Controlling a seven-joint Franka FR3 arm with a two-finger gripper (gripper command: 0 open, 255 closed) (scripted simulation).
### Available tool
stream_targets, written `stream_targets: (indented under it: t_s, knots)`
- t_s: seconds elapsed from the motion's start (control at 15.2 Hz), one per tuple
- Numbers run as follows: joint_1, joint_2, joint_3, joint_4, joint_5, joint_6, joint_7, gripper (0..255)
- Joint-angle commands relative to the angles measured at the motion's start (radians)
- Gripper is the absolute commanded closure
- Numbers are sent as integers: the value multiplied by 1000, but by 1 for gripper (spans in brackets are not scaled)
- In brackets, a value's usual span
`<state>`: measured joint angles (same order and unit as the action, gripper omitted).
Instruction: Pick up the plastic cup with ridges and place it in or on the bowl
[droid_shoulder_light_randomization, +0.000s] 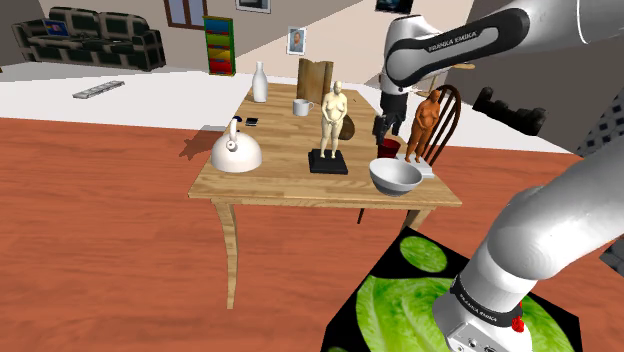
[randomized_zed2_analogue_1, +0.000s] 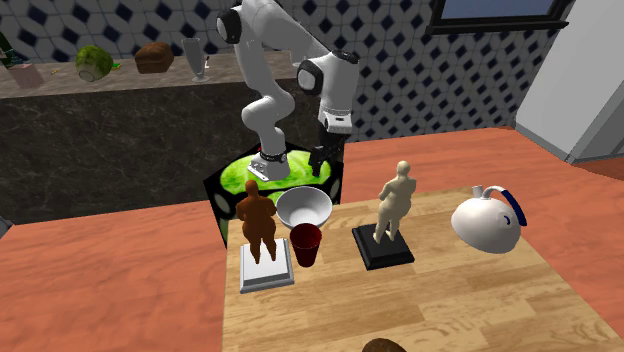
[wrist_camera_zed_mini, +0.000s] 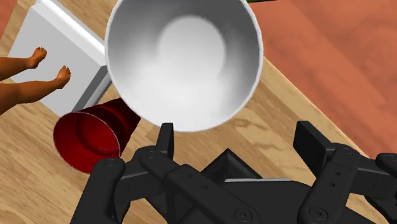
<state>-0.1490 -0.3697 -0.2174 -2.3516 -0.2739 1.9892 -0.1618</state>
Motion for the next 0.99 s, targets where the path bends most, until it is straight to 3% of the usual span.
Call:
stream_targets:
  t_s: [0.0,0.73,0.92]
  knots:
    - [-12,59,-28,31,-4,33,-28,0]
    - [-77,456,-141,277,78,192,-192,0]
    - [-86,490,-144,281,88,221,-203,0]
